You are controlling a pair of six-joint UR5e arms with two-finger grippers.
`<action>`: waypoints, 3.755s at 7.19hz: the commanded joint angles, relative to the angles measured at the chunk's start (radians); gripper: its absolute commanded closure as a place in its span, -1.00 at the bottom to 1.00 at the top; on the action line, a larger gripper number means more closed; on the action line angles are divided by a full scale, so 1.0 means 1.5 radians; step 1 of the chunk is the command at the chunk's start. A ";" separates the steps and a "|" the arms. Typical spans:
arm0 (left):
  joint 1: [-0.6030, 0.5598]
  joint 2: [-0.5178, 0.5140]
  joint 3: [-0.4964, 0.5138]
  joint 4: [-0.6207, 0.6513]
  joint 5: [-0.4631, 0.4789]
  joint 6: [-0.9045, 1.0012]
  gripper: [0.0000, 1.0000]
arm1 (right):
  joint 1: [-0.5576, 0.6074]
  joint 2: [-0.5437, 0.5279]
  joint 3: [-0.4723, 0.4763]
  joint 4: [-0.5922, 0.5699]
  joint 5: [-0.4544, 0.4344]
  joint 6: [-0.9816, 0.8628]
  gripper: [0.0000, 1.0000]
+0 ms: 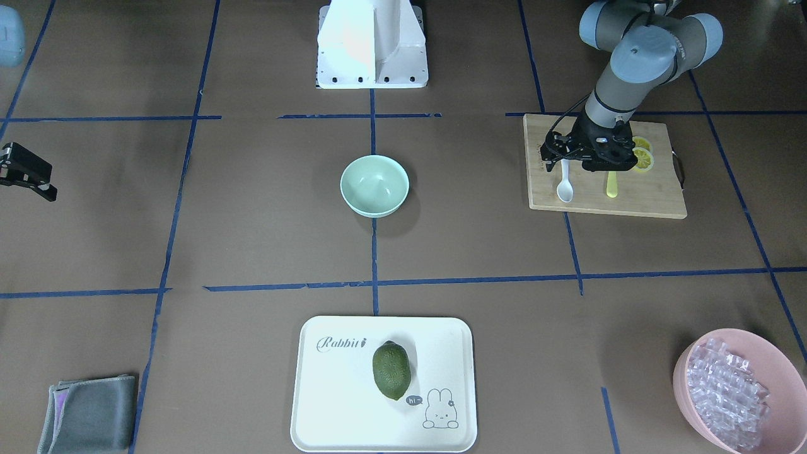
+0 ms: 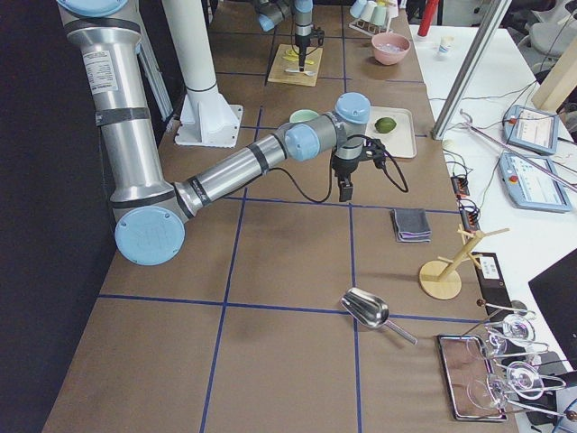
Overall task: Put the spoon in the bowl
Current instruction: 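Grasp the white spoon with the left gripper while the right arm returns, then carry the white spoon with the left gripper over the green bowl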
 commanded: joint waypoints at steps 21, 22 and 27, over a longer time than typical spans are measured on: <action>-0.005 0.005 -0.061 0.033 -0.051 -0.001 1.00 | 0.010 0.002 -0.001 -0.001 0.000 0.001 -0.99; -0.008 -0.020 -0.098 0.119 -0.071 -0.001 1.00 | 0.015 0.001 -0.001 -0.002 0.001 0.000 -0.99; 0.053 -0.377 0.037 0.262 -0.068 -0.241 1.00 | 0.032 -0.023 0.000 0.005 0.001 -0.029 -0.99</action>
